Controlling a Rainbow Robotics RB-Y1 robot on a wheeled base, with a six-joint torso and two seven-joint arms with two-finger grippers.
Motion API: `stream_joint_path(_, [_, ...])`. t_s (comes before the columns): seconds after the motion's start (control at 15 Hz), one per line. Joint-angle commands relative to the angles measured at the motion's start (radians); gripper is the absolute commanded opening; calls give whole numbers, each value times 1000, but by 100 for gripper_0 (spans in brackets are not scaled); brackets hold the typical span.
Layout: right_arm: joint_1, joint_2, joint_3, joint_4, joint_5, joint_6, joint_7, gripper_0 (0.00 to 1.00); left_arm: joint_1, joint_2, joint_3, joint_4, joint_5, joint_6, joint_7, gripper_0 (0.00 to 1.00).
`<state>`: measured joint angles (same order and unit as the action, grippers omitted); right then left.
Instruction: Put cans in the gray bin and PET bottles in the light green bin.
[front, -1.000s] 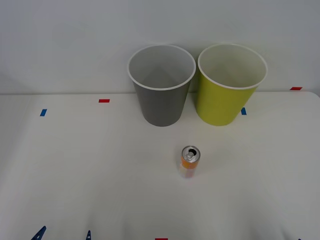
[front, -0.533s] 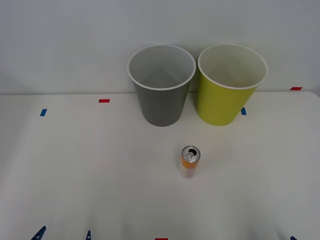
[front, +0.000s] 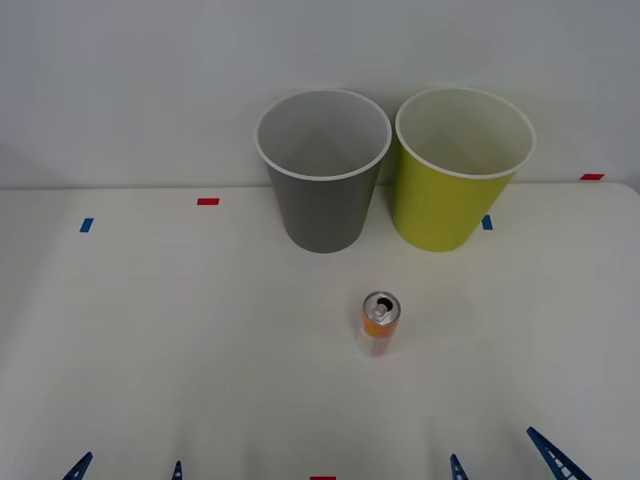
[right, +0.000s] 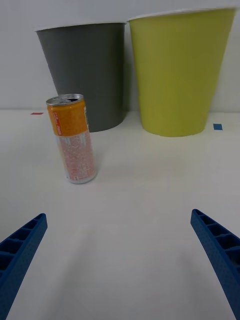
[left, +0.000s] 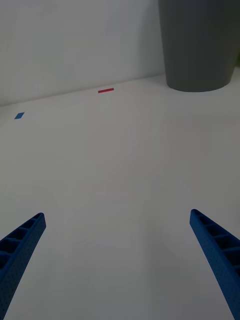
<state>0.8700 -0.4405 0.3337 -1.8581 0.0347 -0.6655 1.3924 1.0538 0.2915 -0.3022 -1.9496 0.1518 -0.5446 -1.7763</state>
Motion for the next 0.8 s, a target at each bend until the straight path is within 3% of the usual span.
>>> stream_joint_path(0.07, [-85,5,30,0,2,46,7,100,0,0,0,0,0,0,0,100])
stream_joint_path(0.8, [-312,92,74,0,2,247,10,100,0,0,0,0,0,0,0,100])
